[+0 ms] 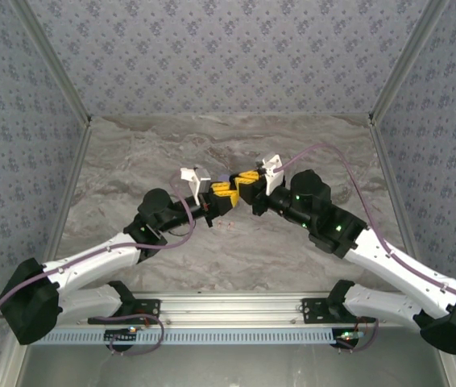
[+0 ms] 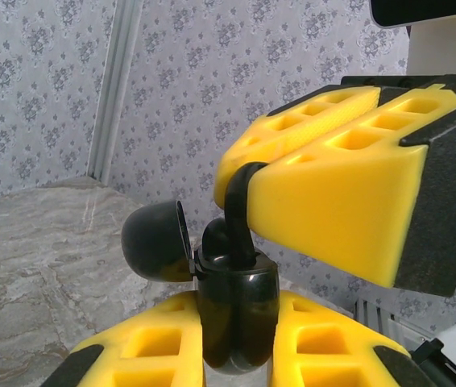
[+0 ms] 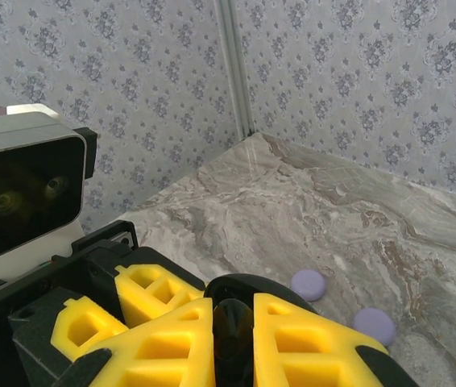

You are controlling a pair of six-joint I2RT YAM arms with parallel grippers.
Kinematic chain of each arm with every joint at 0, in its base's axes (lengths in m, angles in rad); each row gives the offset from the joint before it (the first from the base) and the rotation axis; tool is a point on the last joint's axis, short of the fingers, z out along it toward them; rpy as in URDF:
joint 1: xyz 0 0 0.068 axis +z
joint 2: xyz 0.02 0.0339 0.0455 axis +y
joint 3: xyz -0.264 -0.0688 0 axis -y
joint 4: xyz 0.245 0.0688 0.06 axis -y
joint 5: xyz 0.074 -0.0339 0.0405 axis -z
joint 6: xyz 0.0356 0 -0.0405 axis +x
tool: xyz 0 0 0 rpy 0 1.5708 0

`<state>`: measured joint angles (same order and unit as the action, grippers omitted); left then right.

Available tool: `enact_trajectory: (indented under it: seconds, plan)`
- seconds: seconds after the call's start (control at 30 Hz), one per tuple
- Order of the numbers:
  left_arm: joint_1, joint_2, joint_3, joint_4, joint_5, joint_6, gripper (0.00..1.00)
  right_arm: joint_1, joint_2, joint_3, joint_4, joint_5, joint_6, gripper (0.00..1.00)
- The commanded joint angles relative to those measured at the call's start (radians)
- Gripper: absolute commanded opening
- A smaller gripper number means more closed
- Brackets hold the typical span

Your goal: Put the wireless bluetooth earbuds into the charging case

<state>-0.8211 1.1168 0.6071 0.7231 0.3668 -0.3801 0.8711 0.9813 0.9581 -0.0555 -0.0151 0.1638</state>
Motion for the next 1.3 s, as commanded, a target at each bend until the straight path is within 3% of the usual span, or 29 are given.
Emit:
enact_trajectory:
  seconds: [0.0, 0.43, 0.73, 1.0, 1.27]
  plan:
    - [0.000, 0.003, 0.026, 0.071, -0.034, -0.011, 0.00, -0.003, -0.004, 0.017, -0.066, -0.040, -0.001, 0.17]
    - [0.000, 0.007, 0.018, 0.074, -0.052, -0.011, 0.00, -0.005, 0.003, 0.037, -0.078, -0.060, 0.009, 0.22]
    - [0.000, 0.034, 0.017, 0.100, -0.049, -0.014, 0.00, -0.023, 0.009, 0.095, -0.082, -0.099, 0.021, 0.44]
    - [0.000, 0.047, 0.013, 0.122, -0.048, -0.014, 0.00, -0.094, 0.006, 0.217, -0.163, -0.148, 0.090, 0.73]
    - [-0.001, 0.047, -0.004, 0.168, -0.048, -0.013, 0.00, -0.213, -0.020, 0.266, -0.403, -0.149, 0.149, 0.79]
